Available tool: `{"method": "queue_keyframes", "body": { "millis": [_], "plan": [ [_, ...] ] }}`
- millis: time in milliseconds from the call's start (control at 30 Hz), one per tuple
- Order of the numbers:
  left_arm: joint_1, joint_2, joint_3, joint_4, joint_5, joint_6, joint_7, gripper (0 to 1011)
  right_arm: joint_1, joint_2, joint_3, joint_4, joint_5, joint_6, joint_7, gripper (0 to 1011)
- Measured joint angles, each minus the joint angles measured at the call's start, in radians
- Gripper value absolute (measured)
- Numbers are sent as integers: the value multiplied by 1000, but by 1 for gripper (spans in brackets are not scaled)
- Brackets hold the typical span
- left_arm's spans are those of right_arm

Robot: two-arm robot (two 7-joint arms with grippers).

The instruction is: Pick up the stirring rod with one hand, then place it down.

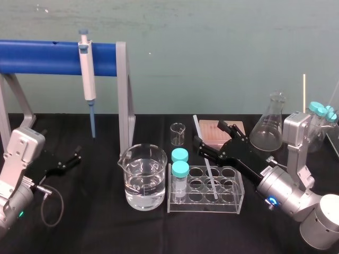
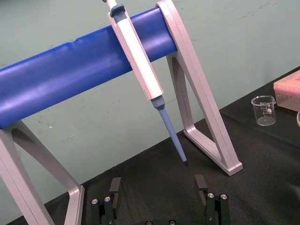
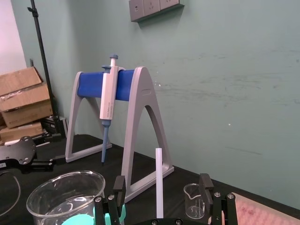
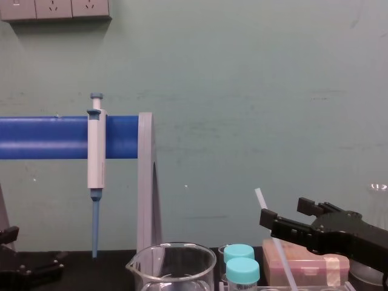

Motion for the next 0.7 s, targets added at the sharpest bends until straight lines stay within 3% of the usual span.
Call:
{"method": "queue_keyframes", "body": {
  "millis": [133,200,433,600,700],
  "plan": [
    [0,0,0,0,0,0,0,1000,-1,0,8,-7,1,3,-7,1003],
    [0,0,0,0,0,0,0,1000,-9,0,29,-28,-3,7,-48,1003],
    [0,0,0,0,0,0,0,1000,-58,-32,121,-70,-95,60,-328,1003],
    [0,0,0,0,0,0,0,1000,-73,-53,148,-44,-133,109,-421,1003],
    [0,0,0,0,0,0,0,1000,-75,-59,154,-30,-141,121,-431,1003]
  ]
}}
